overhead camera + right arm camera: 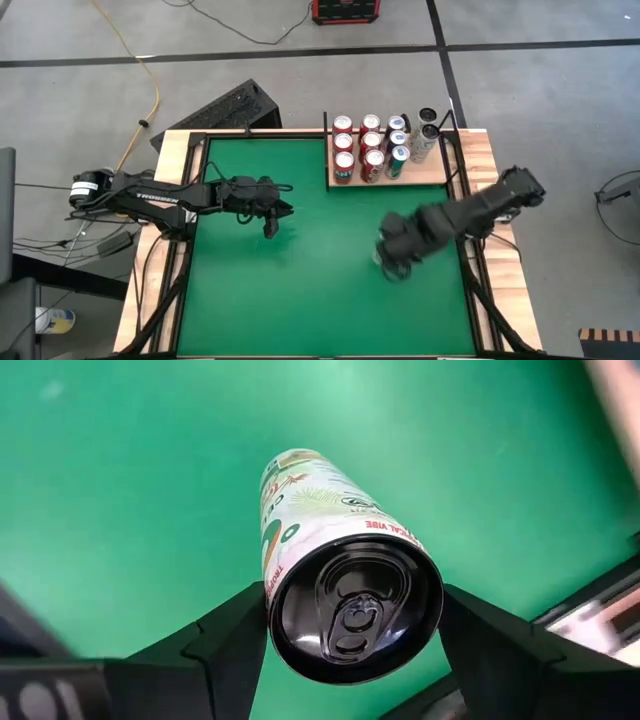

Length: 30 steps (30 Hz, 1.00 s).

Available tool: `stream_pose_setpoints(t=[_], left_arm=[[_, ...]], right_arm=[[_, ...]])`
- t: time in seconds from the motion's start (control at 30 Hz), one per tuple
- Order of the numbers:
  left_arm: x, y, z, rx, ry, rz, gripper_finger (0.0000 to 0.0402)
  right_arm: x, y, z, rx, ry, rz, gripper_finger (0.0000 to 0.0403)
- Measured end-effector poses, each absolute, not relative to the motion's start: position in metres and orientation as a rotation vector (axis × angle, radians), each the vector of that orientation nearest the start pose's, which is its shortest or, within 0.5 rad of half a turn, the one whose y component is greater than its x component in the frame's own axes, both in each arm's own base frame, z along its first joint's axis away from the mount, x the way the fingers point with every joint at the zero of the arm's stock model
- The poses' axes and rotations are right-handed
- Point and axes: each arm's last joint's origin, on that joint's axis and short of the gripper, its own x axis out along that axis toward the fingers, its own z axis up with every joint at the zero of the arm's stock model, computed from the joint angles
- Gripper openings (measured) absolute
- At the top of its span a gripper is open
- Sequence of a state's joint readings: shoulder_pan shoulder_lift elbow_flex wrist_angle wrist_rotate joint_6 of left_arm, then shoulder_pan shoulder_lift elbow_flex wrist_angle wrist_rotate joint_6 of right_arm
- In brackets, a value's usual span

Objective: Place canned beverage on shelf
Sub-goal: Put the yellow soda can on the shelf aligned with the other yellow soda cans

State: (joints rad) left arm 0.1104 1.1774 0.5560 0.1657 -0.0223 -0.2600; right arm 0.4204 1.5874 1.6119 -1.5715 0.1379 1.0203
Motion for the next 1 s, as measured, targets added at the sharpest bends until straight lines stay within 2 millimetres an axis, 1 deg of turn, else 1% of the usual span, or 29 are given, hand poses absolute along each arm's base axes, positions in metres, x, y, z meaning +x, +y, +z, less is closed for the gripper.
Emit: stream_pose_setpoints(t=[0.17, 0.23, 0.33, 0.47, 0.63, 0.8, 1.0], left_arm=[[0.238, 0.027, 0.210, -0.239, 0.442, 0.181, 0.0056], [0.237, 0.027, 0.209, -0.229, 0.448, 0.180, 0.0056], [0.237, 0.027, 0.209, -0.221, 0.455, 0.179, 0.0056], [0.237, 0.027, 0.208, -0.208, 0.463, 0.177, 0.0056], [0.237, 0.027, 0.209, -0.181, 0.453, 0.174, 0.0056], [0.239, 0.029, 0.214, -0.127, 0.393, 0.207, 0.0056], [0.242, 0.030, 0.222, -0.086, 0.304, 0.228, 0.0056]], right_arm=[[0.262, 0.048, 0.337, 0.365, 1.437, -0.534, 0.0286], [0.265, 0.029, 0.336, 0.355, 1.451, -0.536, 0.0286], [0.267, 0.007, 0.335, 0.337, 1.476, -0.512, 0.0286], [0.271, -0.012, 0.330, 0.304, 1.510, -0.477, 0.0286], [0.274, -0.029, 0.325, 0.264, 1.550, -0.445, 0.0286], [0.281, -0.041, 0.317, 0.220, 1.571, -0.405, 0.0286], [0.299, -0.049, 0.298, 0.178, 1.605, -0.349, 0.0286]])
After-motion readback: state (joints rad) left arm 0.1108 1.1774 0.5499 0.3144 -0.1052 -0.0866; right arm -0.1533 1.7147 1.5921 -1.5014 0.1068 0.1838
